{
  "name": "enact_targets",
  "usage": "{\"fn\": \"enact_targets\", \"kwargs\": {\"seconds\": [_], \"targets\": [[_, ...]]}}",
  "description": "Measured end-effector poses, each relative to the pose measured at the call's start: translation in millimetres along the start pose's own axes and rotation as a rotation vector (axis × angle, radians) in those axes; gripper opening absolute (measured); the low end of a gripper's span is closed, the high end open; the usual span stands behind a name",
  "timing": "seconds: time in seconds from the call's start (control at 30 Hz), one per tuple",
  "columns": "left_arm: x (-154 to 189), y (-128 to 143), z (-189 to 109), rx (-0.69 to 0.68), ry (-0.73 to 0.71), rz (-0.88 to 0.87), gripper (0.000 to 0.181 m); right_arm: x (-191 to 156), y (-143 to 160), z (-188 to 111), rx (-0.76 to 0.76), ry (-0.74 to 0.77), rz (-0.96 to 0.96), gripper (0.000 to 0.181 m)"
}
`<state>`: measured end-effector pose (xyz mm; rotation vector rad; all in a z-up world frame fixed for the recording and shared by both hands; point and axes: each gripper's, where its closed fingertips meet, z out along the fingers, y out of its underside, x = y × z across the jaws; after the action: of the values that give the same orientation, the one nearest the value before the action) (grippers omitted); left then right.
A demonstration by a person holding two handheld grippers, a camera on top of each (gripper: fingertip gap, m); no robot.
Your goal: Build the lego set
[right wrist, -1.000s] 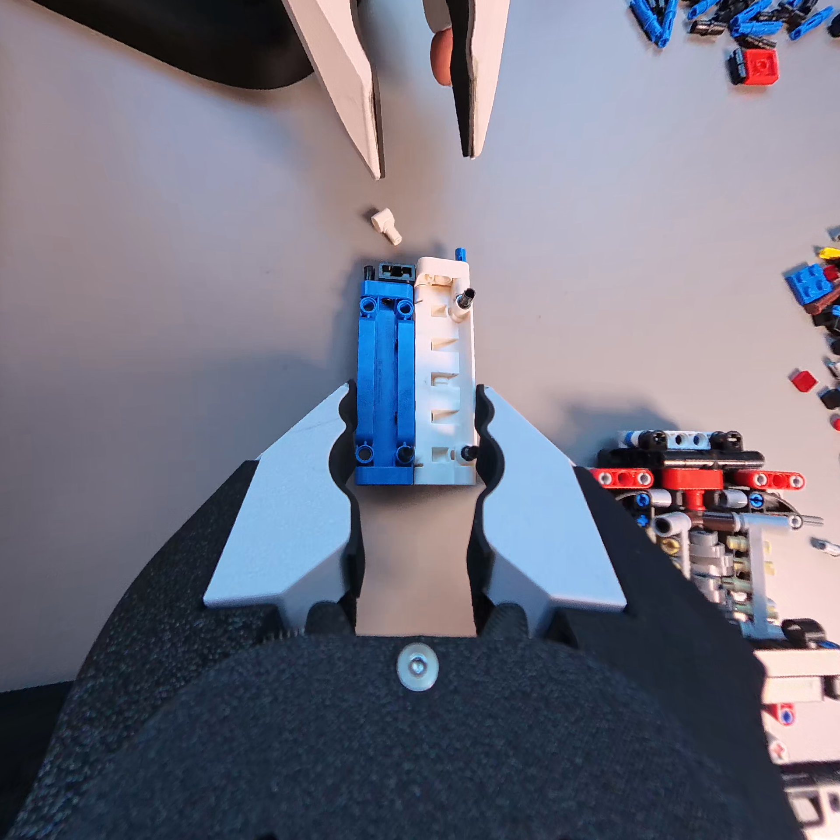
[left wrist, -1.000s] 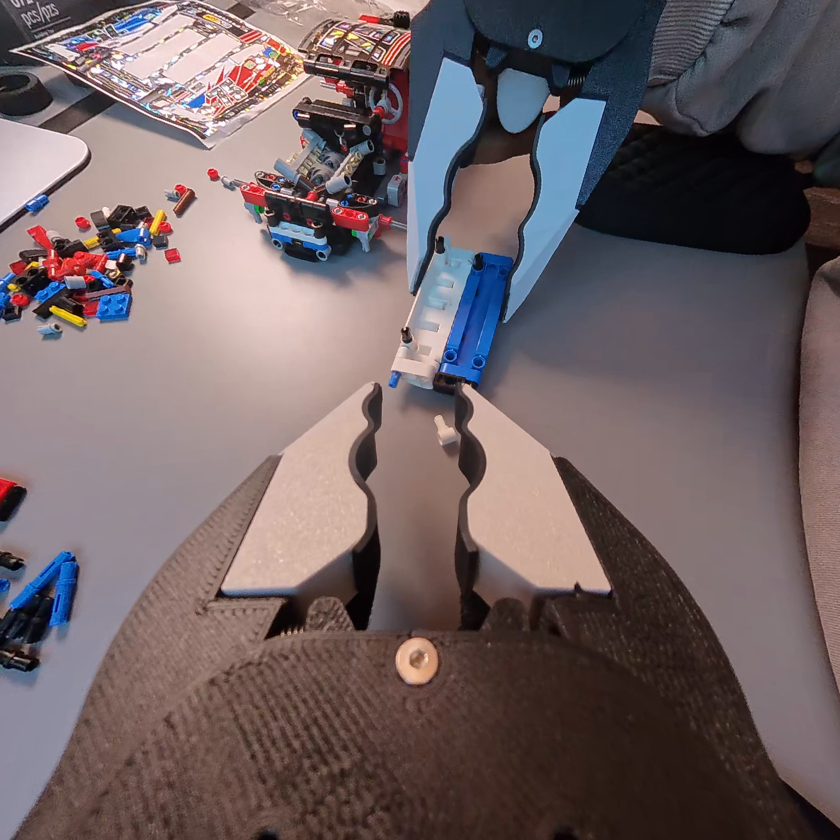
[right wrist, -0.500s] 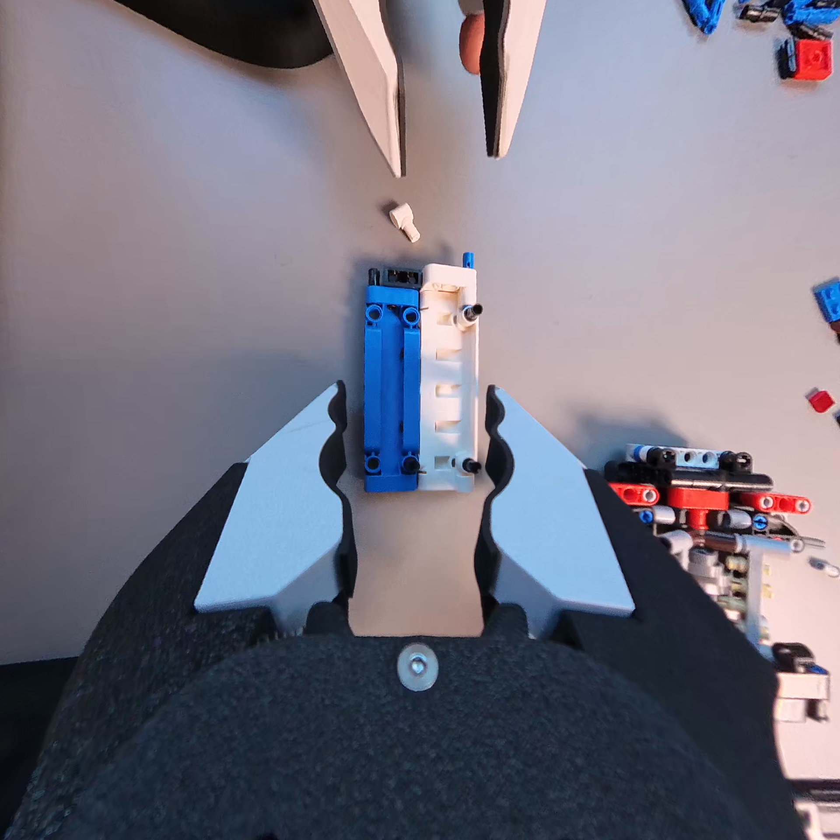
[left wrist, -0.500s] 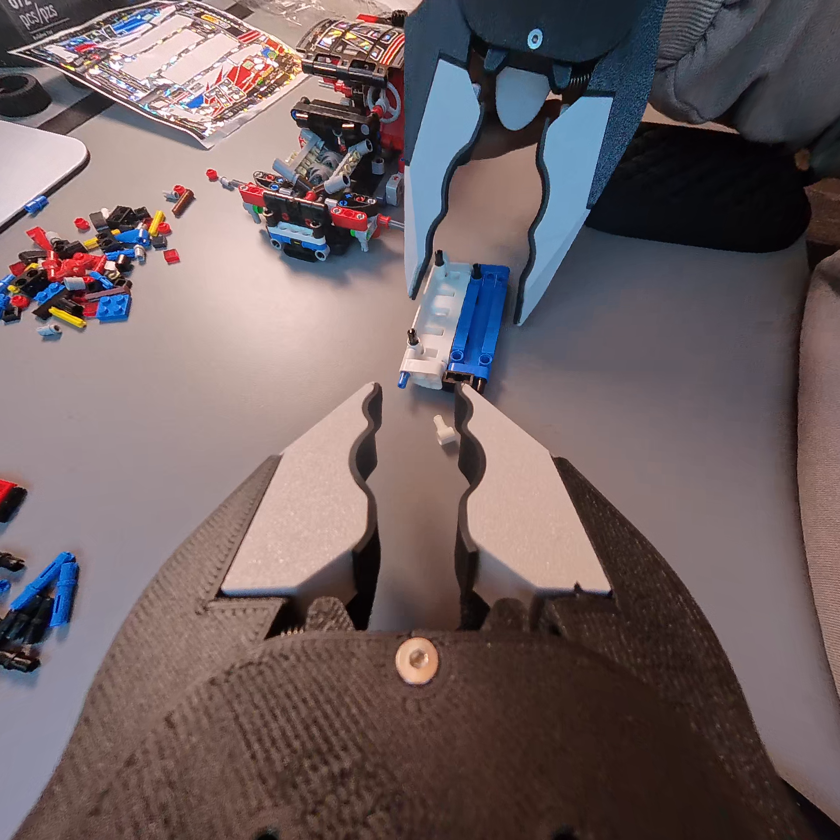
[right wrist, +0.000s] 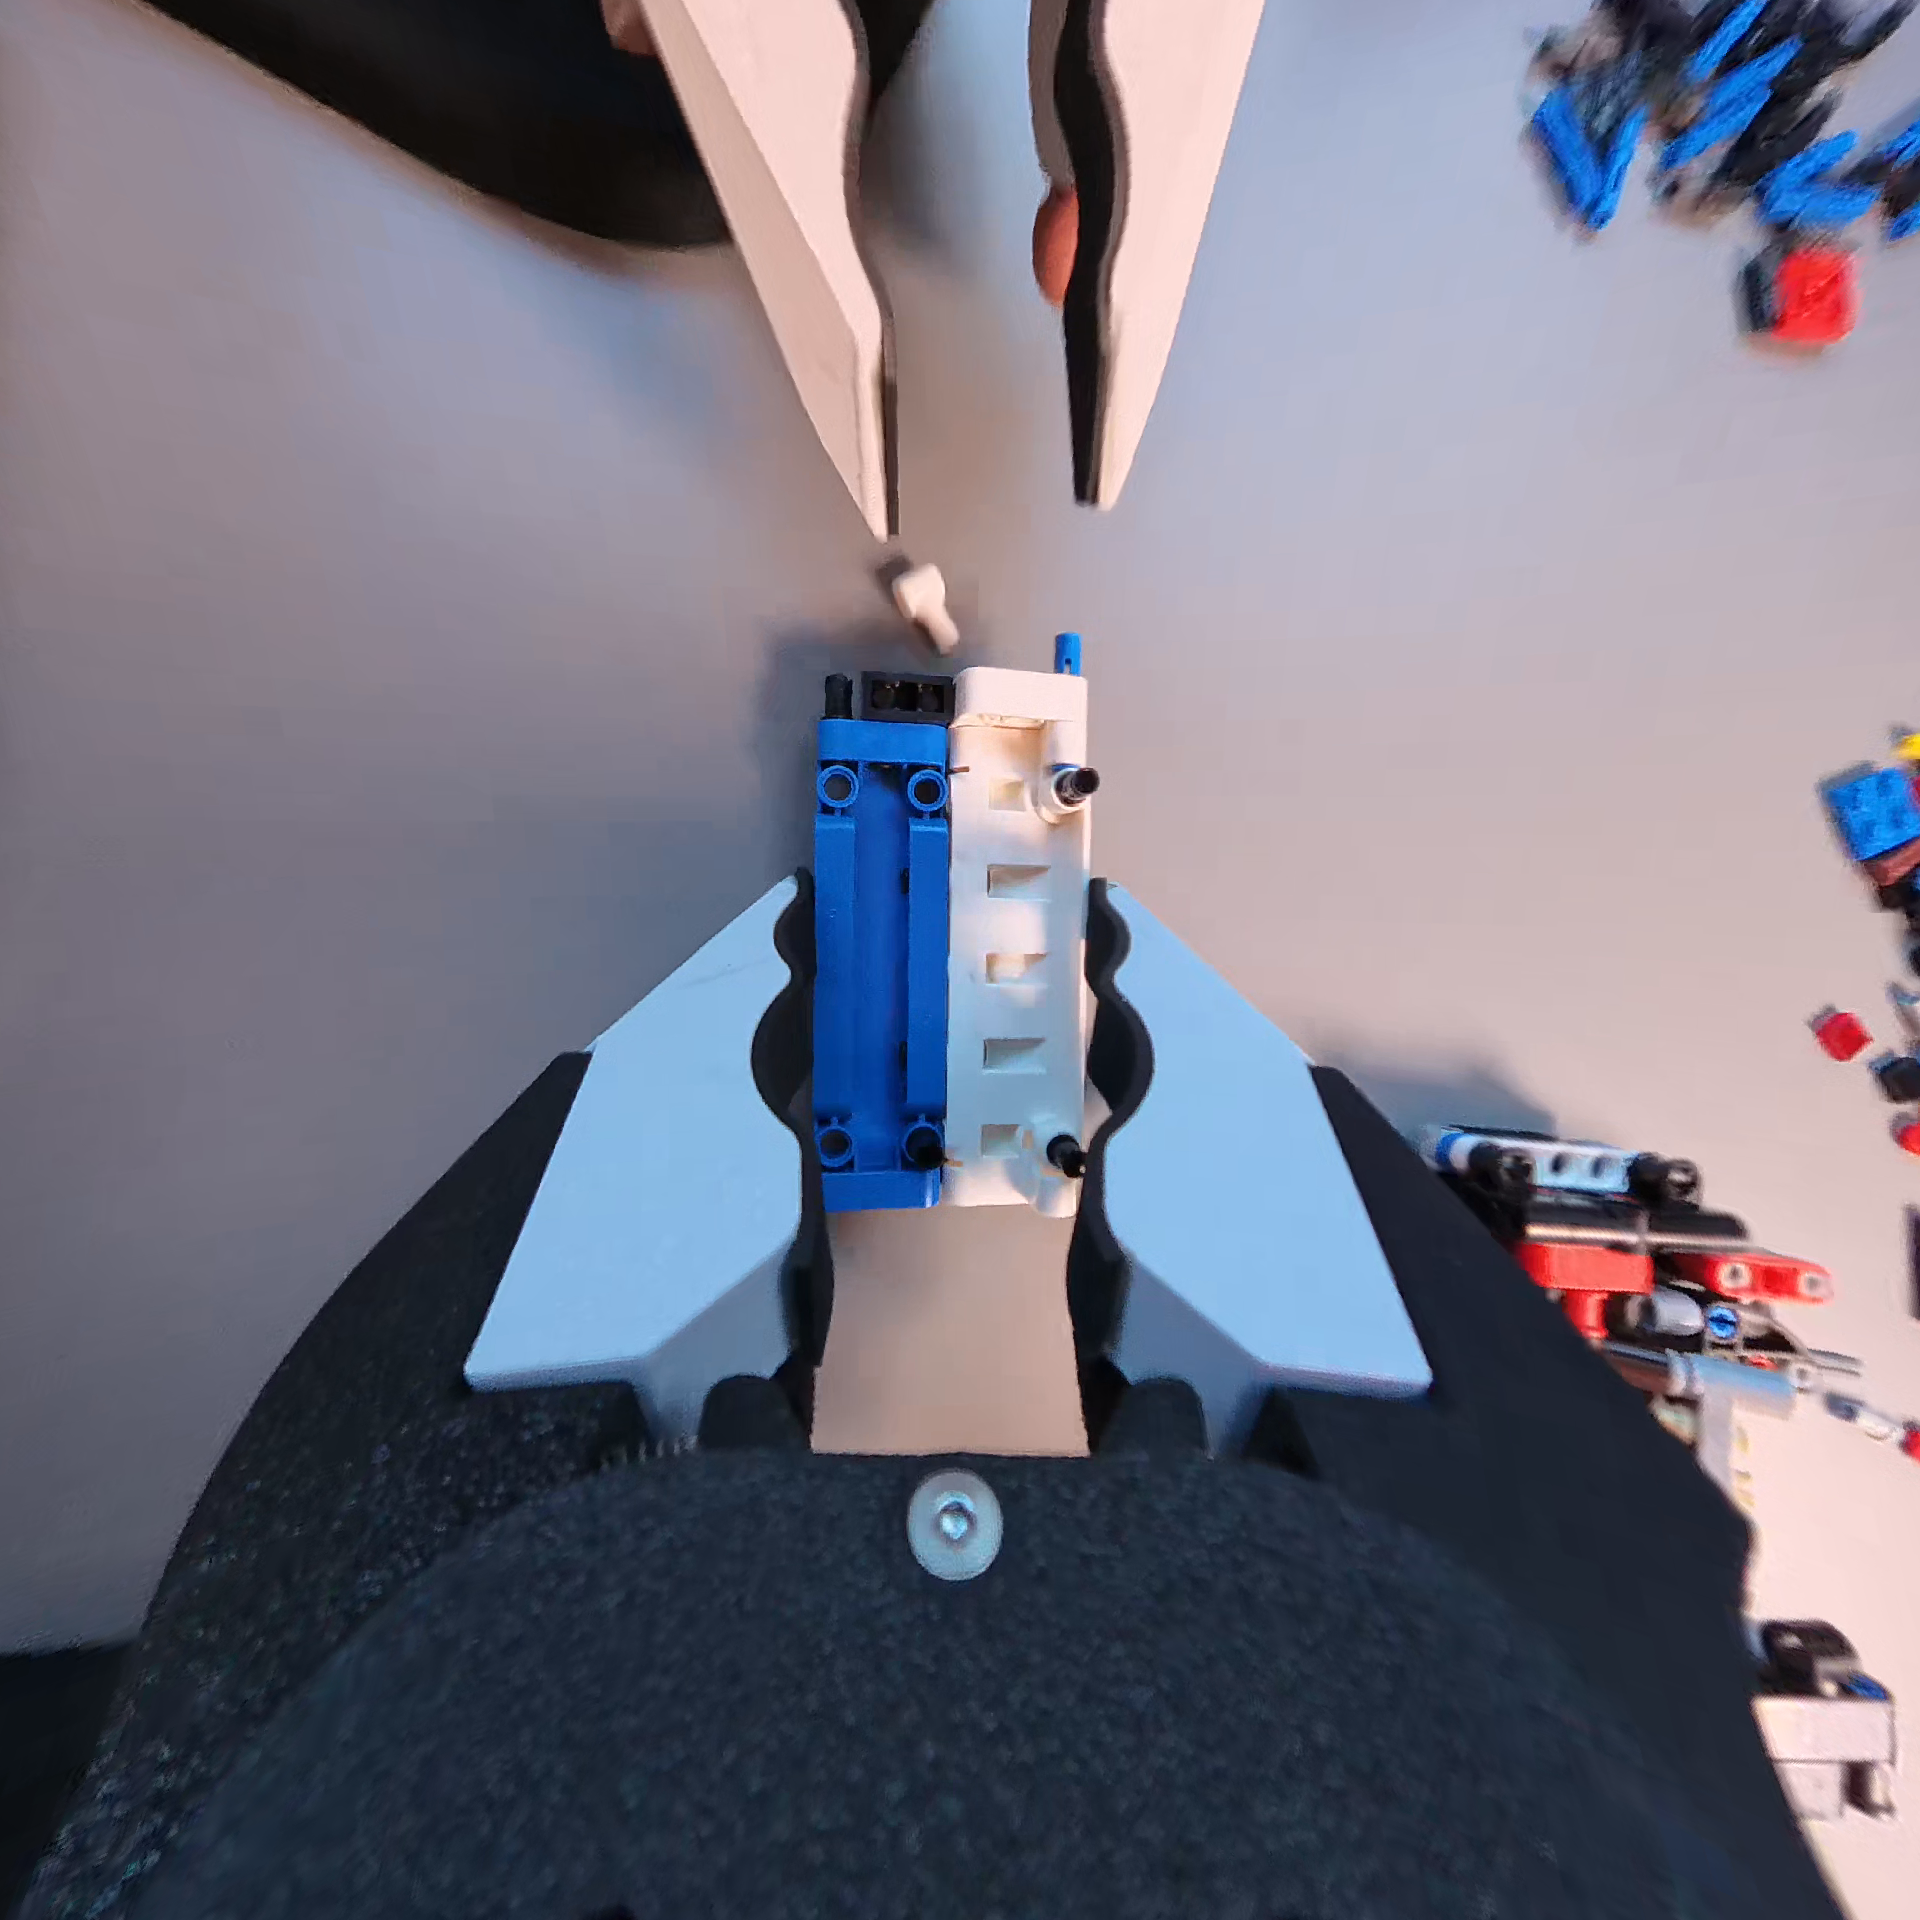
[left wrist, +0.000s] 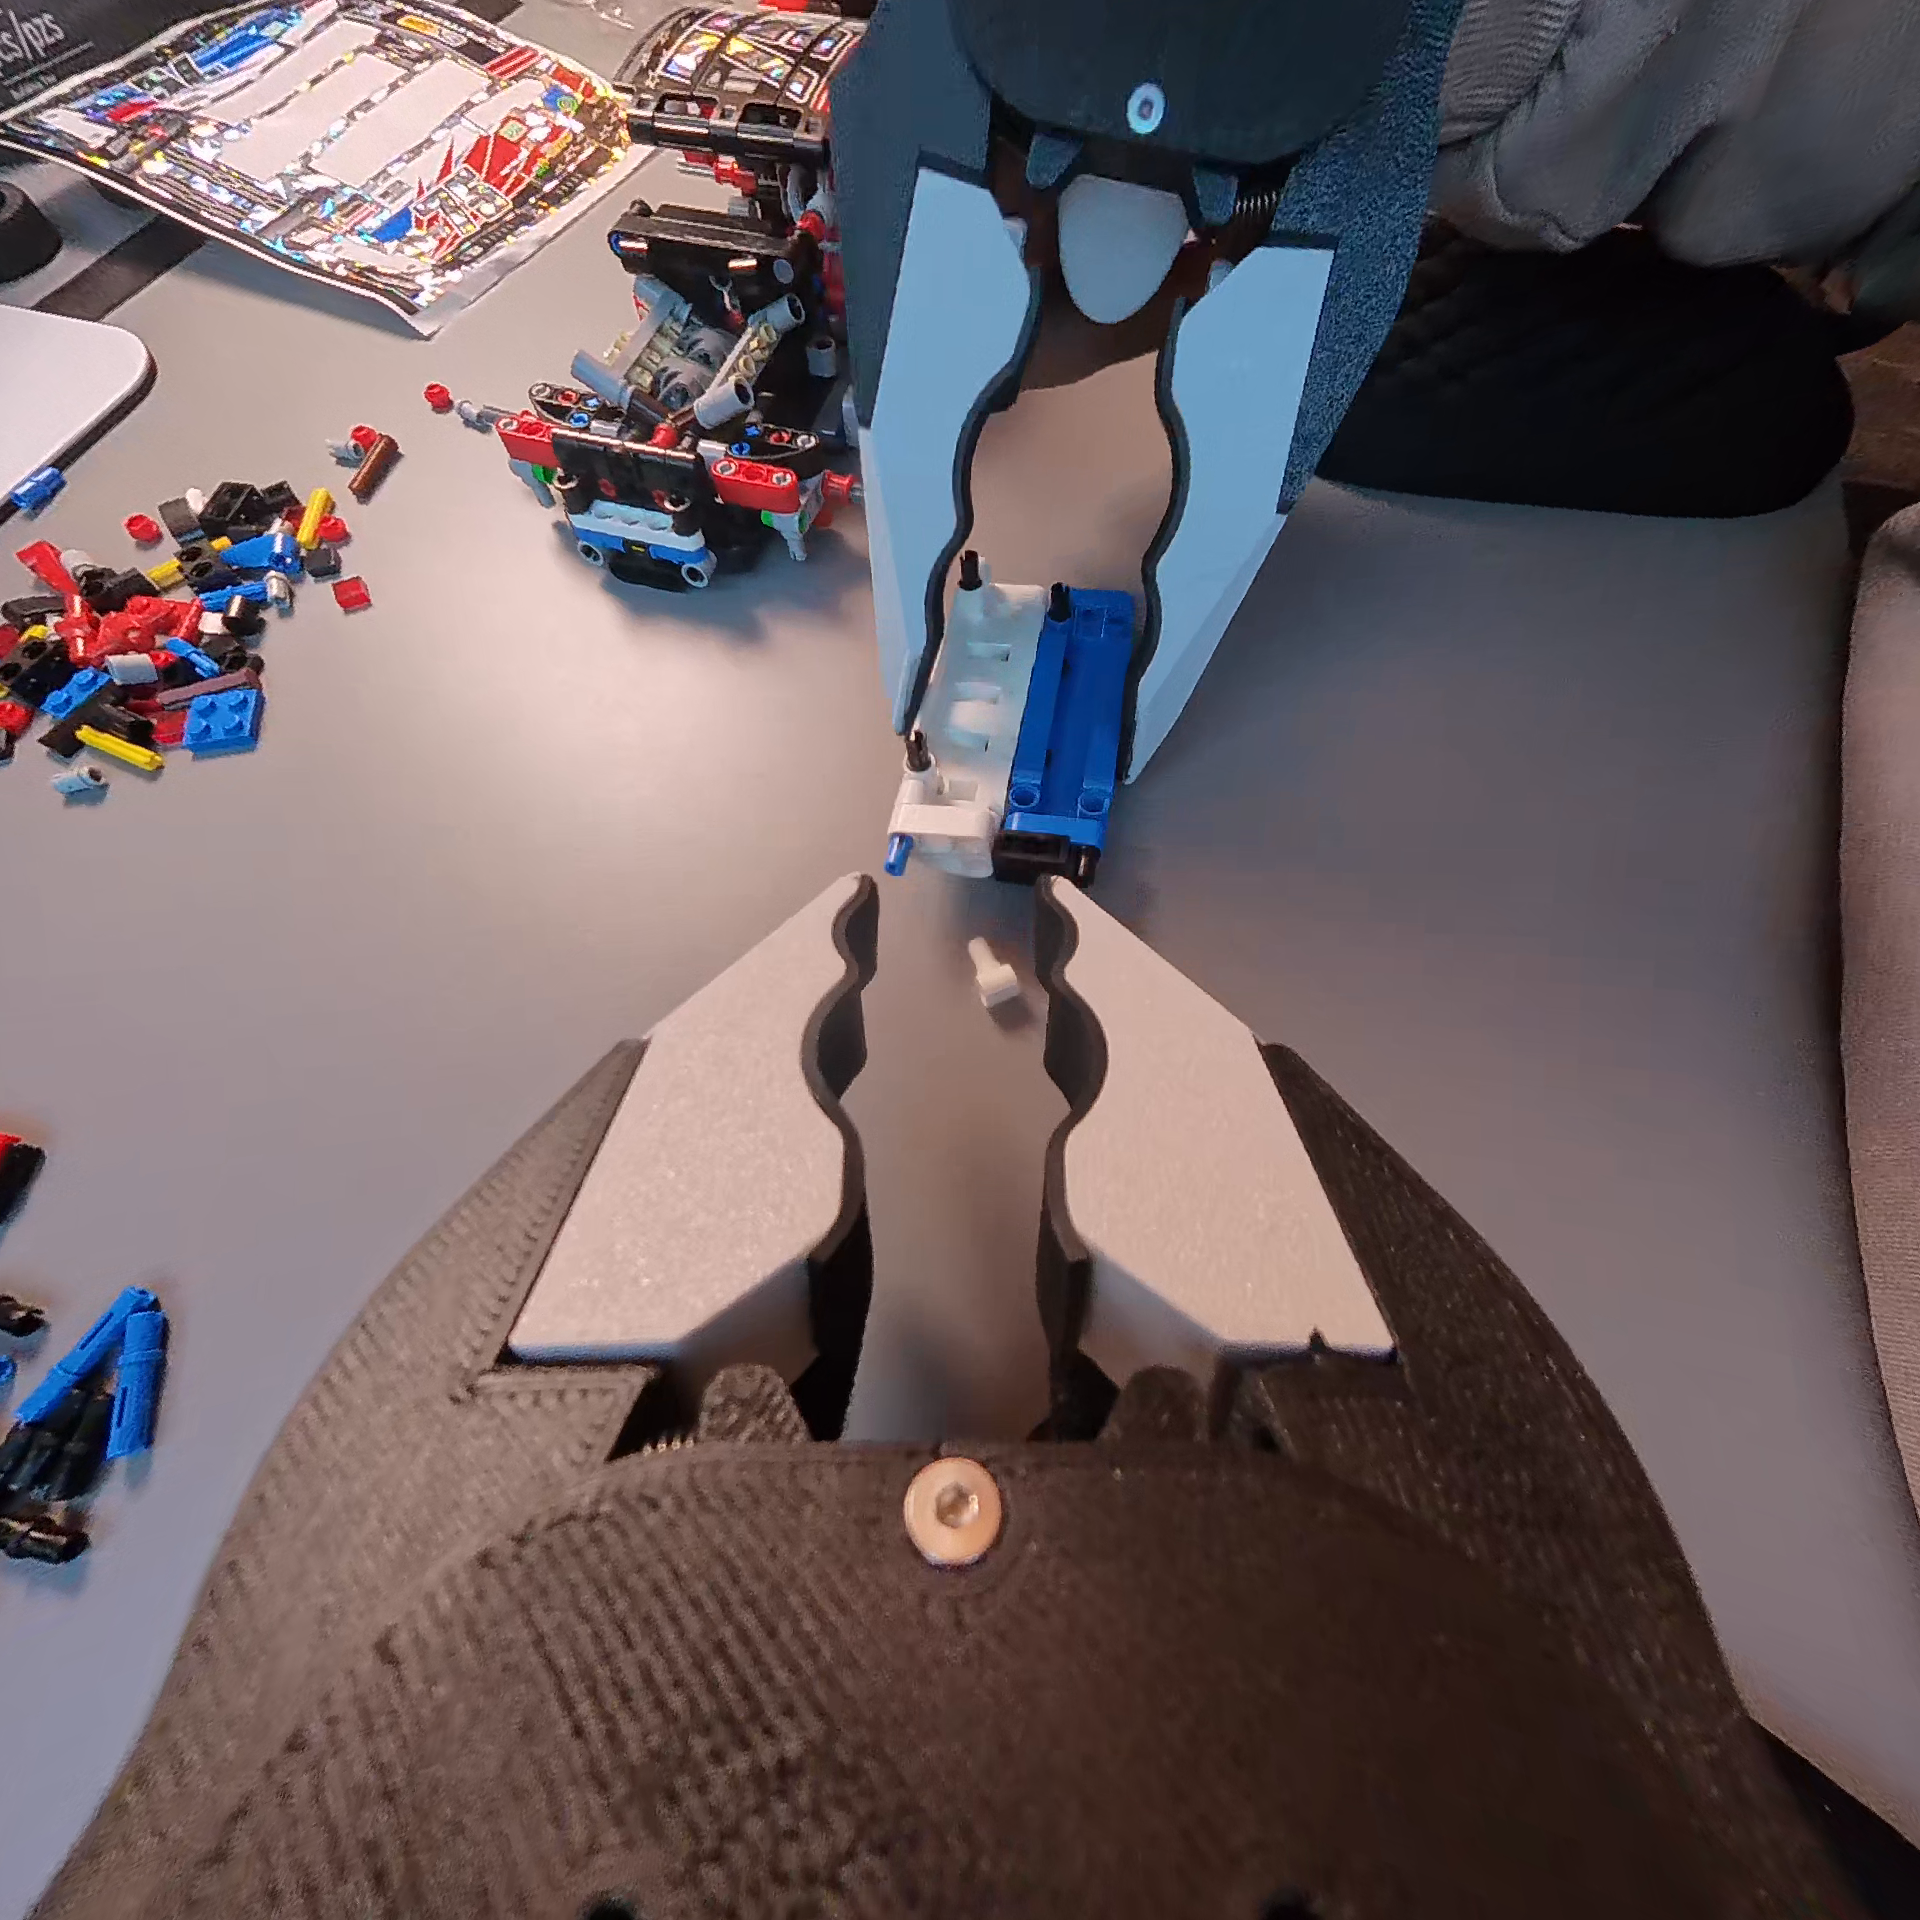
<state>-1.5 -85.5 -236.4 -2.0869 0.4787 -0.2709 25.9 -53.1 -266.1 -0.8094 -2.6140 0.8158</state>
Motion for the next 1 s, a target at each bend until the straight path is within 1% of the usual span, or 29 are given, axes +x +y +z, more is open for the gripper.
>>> {"fn": "enact_targets", "kwargs": {"seconds": [0.07,0.13,0.2,0.27,0.3,0.33,0.4,0.5,0.6,0.7,0.77,0.83,0.87,0.9,0.93,1.0], "targets": [[-1.4,-3.3,-1.6,0.022,0.01,-0.031,0.029,3.3,-16.0,-8.8,0.099,0.088,-0.027,0.05],[-2.6,-14.2,-6.0,0.093,0.058,-0.136,0.032,5.5,-24.8,-16.8,0.127,0.2,-0.092,0.05],[-1.1,-32.8,-12.6,0.2,0.165,-0.306,0.035,5.7,-30.8,-22.6,0.13,0.303,-0.168,0.05],[3.7,-51.6,-17.7,0.295,0.309,-0.476,0.034,4.3,-34.8,-26.0,0.125,0.364,-0.212,0.05],[2.4,-52.7,-15.1,0.289,0.334,-0.532,0.032,4.1,-36.6,-27.6,0.124,0.388,-0.232,0.05],[1.4,-48.9,-9.8,0.253,0.335,-0.55,0.03,3.9,-38.5,-29.3,0.125,0.404,-0.245,0.05],[3.4,-42.7,-2.3,0.194,0.33,-0.532,0.025,5.3,-40.3,-33.2,0.124,0.424,-0.251,0.05],[4.3,-46.6,0.0,0.202,0.32,-0.519,0.015,10.4,-37.9,-39.8,0.102,0.464,-0.27,0.05],[6.8,-44.6,2.2,0.182,0.308,-0.493,0.015,8.1,-35.2,-39.4,0.089,0.464,-0.285,0.05],[7.2,-41.0,6.3,0.169,0.301,-0.507,0.015,7.7,-30.4,-35.6,0.069,0.464,-0.273,0.05],[5.0,-40.6,8.1,0.164,0.277,-0.497,0.015,10.7,-28.7,-33.5,0.053,0.486,-0.279,0.05],[7.0,-41.8,10.1,0.154,0.275,-0.478,0.015,8.2,-33.7,-30.4,0.073,0.477,-0.286,0.054],[9.6,-42.1,12.0,0.147,0.28,-0.47,0.015,3.4,-38.3,-28.8,0.1,0.439,-0.269,0.055],[12.4,-41.1,14.2,0.137,0.284,-0.455,0.015,-1.3,-44.7,-29.9,0.147,0.392,-0.23,0.051],[15.0,-39.5,15.7,0.126,0.285,-0.429,0.015,-5.3,-49.6,-33.0,0.194,0.328,-0.17,0.044],[20.0,-39.9,15.1,0.136,0.287,-0.346,0.015,-11.0,-50.0,-40.7,0.247,0.162,-0.029,0.043]]}}
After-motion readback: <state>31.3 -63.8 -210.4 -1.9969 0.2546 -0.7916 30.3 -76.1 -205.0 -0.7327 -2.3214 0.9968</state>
